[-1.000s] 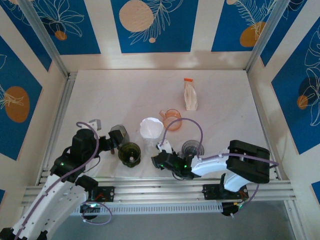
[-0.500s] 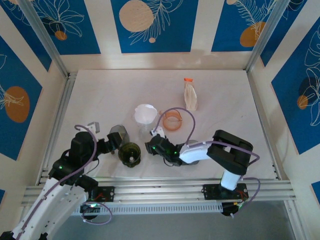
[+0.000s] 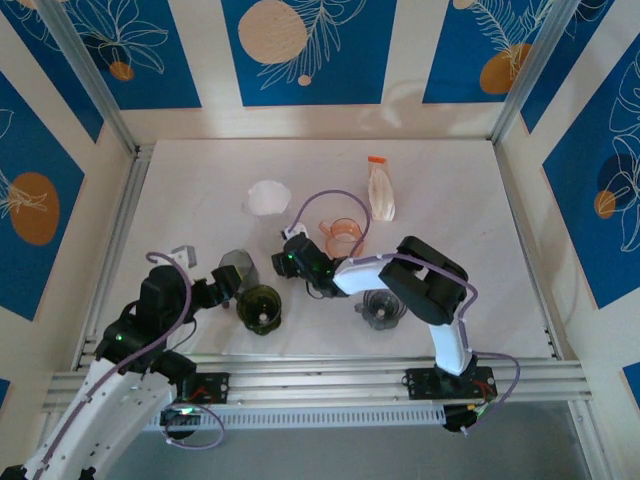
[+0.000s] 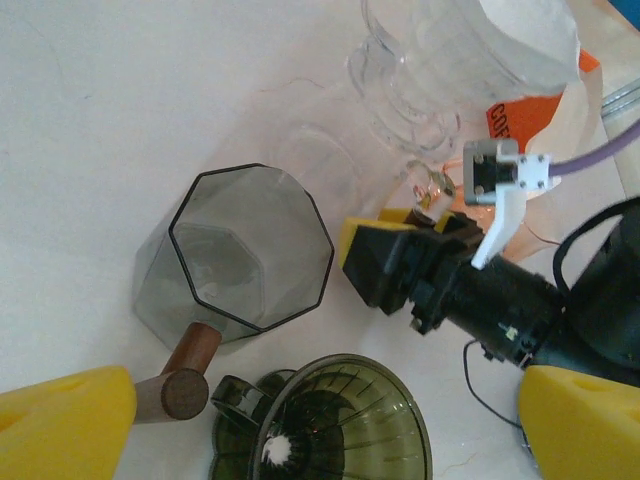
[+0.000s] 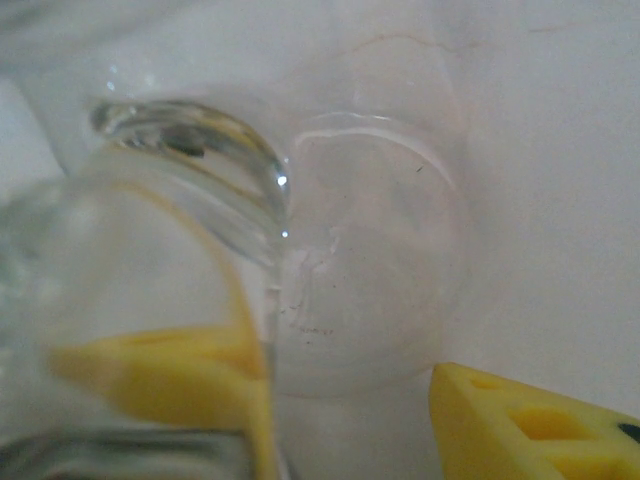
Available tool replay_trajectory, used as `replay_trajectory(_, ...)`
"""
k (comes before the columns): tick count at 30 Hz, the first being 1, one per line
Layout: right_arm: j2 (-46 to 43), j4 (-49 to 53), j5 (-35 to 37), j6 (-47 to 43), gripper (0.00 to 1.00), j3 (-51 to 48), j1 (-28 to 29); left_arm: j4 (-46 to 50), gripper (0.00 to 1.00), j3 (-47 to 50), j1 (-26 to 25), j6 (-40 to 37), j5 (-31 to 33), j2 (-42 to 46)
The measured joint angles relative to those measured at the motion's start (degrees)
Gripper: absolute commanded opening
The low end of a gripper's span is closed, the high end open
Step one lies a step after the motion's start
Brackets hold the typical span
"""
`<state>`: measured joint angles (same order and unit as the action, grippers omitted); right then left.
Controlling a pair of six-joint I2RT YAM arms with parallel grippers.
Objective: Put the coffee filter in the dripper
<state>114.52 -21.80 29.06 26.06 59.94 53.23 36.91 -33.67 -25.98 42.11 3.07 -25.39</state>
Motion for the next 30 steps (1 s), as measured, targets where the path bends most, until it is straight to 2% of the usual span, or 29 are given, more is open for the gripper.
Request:
replay_trajectory(8,5.86,1.57,-3.63,-0.28,0.60,8.81,-2.29,1.55,1.00,-1.88,0.00,-0.42,1.27,-0.22)
replay_trajectory(15,6.73,1.88,-5.14,0.04,0.66,10.03,-2.73,1.70,1.00,-2.01,0.00,-0.42,1.90,-0.22)
replay_trajectory(25,0.35,-0.13,-5.03,1.97,0.70,0.09,-0.87,1.70,1.00,-2.01,0.00,-0.22,1.90,-0.22)
replay_trajectory(30,-6.99,0.15,-4.04,4.63,0.69,-6.21,1.70,1.44,0.92,-1.70,0.00,0.04,1.95,-1.44)
